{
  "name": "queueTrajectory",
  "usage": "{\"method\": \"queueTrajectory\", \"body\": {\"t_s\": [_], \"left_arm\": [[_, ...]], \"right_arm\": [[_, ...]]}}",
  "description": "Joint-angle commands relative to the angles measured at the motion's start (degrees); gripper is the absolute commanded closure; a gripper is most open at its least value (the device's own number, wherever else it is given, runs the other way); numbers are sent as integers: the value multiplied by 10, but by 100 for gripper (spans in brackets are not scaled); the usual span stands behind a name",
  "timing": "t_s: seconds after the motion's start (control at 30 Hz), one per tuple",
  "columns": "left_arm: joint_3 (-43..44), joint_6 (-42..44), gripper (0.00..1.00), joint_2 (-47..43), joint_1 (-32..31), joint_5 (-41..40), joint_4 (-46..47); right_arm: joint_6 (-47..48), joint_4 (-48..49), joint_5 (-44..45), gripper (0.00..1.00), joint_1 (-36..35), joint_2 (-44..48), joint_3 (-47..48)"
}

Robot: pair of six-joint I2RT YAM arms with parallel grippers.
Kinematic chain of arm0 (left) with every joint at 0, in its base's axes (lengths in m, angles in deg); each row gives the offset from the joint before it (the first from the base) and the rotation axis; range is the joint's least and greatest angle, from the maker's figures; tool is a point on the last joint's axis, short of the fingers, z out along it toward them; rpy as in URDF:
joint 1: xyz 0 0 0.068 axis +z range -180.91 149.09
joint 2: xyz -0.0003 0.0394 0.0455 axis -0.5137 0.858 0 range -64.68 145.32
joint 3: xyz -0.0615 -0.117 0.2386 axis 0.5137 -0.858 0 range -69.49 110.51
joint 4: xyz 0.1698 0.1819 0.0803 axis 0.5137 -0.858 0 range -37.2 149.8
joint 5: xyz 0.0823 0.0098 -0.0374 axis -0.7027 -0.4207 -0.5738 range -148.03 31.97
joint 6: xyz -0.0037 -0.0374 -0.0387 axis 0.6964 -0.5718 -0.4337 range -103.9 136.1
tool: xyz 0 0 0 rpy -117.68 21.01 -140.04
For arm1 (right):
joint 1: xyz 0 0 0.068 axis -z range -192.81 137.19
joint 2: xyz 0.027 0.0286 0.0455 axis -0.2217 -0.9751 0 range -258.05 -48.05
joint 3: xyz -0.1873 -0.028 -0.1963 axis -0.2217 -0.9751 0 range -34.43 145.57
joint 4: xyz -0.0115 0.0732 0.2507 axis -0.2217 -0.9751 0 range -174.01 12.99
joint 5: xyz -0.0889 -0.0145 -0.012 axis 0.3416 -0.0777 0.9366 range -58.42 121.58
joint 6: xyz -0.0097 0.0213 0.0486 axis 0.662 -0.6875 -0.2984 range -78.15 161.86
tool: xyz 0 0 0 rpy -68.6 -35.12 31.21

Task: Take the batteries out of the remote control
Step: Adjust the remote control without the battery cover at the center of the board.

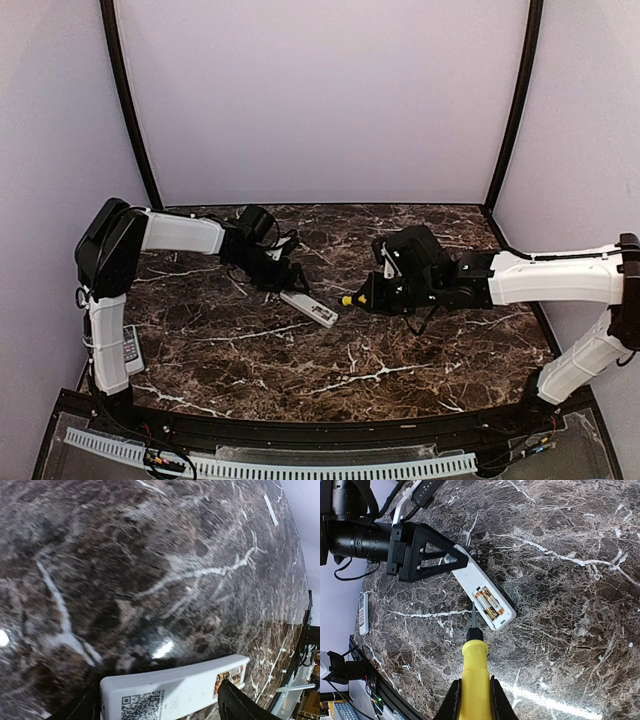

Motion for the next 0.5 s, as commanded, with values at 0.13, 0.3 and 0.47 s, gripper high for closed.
{"method": "queueTrajectory", "body": {"t_s": [0.13, 0.3, 0.47], "left_arm": [[-85, -43, 20, -110, -41, 38, 3], [-129, -76, 20, -146, -43, 91, 40], [-125, -37, 20, -166, -43, 37, 16]], "right_arm": [[-8, 3, 25, 100, -5, 22, -15], [-9, -5, 30, 100, -4, 21, -12], [-13, -10, 39, 100, -4, 26, -14]]}}
